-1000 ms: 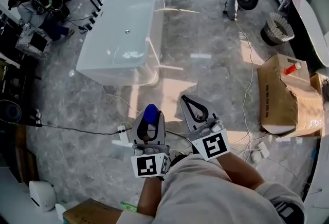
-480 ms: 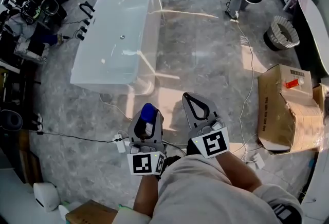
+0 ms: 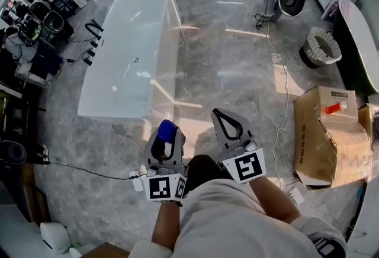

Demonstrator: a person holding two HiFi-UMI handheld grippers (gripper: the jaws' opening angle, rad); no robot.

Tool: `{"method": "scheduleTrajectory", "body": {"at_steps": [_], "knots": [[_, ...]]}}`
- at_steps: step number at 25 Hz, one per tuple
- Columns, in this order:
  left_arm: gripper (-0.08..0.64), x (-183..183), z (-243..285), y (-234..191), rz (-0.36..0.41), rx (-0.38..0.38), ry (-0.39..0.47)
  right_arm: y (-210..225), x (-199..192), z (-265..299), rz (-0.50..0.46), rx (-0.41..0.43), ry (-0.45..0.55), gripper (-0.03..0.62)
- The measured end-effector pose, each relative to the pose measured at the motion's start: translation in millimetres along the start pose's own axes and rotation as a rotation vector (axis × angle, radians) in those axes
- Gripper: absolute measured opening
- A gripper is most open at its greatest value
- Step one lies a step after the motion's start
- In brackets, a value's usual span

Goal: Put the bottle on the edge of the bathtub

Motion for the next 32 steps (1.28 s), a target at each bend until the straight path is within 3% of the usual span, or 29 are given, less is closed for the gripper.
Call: {"method": "scheduleTrajectory", "body": {"at_steps": [9,23,32], "knots": [[0.163,-9.5,76.6,-33.0,-0.008,-0.014,-0.001,37.2,-22.3,64.3,-0.019,-0.017,-0.040,0.005],[0.163,-9.9,221.4,-163.9,0.006,-0.019,-0.024,56.9,-41.6,268.0,-0.065,0.091,-0.152,0.005],[0.163,3.8,279.9,-203.2,-0.011,-0.052,0.043,70.9,-44.5,337.7,-0.085,0.089,-0.164,0.005]]}}
Point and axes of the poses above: the fingertips, and each gripper's own axes: z forward along the fingers, y to its right, x out of its top, the point moved 8 cm from there along -z, backward along the fingers, and after that the axes turned 3 degrees about -y, right-handed, at the moved point
